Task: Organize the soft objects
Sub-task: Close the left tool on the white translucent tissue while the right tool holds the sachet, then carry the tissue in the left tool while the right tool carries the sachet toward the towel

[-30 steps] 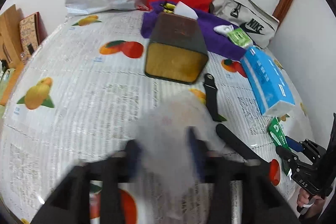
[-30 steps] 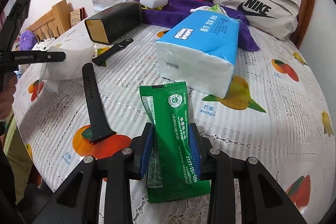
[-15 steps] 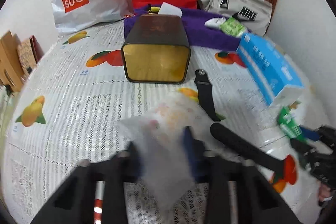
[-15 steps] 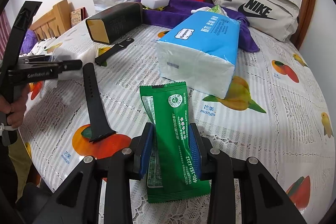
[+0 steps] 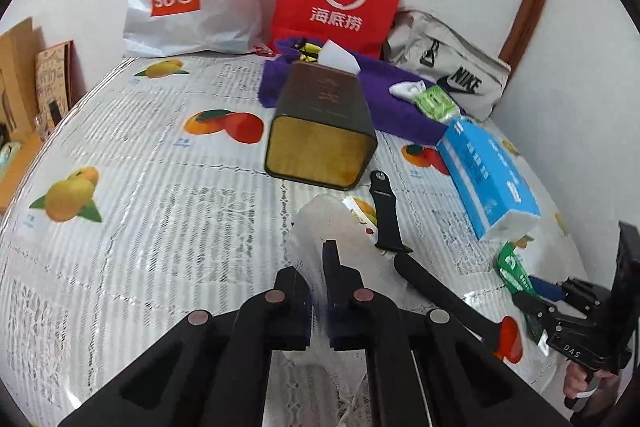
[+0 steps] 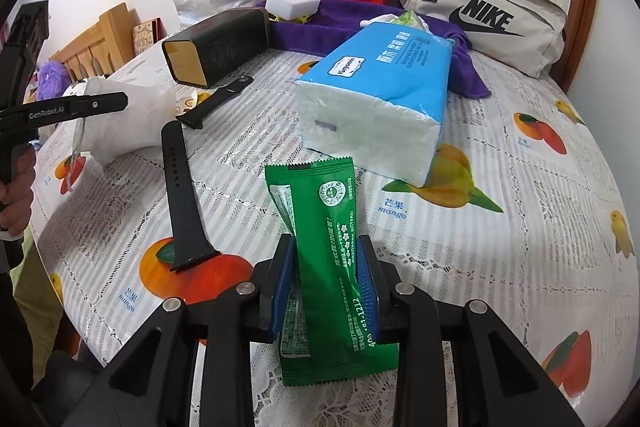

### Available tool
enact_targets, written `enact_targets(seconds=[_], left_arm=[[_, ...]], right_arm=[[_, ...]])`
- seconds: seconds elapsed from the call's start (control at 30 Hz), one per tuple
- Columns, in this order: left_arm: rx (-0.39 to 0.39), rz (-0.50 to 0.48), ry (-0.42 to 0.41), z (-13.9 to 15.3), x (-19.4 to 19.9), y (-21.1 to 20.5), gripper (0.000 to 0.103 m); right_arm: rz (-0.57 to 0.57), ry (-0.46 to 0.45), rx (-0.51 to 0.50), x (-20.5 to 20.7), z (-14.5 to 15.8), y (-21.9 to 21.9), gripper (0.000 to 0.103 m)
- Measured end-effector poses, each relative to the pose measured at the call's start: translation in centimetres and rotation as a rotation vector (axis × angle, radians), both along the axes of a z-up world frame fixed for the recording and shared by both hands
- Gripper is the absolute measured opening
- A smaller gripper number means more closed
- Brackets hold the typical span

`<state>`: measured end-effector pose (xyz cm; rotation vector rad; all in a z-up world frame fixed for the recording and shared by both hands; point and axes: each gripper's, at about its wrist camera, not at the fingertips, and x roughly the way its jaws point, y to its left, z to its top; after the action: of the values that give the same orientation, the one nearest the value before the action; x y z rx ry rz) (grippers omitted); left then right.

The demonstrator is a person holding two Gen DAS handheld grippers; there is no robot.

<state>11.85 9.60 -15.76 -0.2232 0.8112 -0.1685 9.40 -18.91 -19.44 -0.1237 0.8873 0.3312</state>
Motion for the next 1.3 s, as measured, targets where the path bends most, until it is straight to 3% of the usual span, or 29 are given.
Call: enact_targets(seconds=[0.27,0.7,1.3], left_arm=[[-0.091,-0.006,-0.043,1.4,-1.1,1.1,0.006],[-0.126,-0.006,-0.048,1.6,-1.5,1.2,0.005],[-0.095,0.014,-0.084,5.4,0.2,1.3,0.005]], right_arm=[[-0.004,-0.012,0.006,-0.4,0.9,-0.1,0.029],[-0.015,-0.025,0.010,-0.9,2.1,-0.2,0.028],[-0.006,-0.120,0.017,0.3,7.9,-0.3,0.028]])
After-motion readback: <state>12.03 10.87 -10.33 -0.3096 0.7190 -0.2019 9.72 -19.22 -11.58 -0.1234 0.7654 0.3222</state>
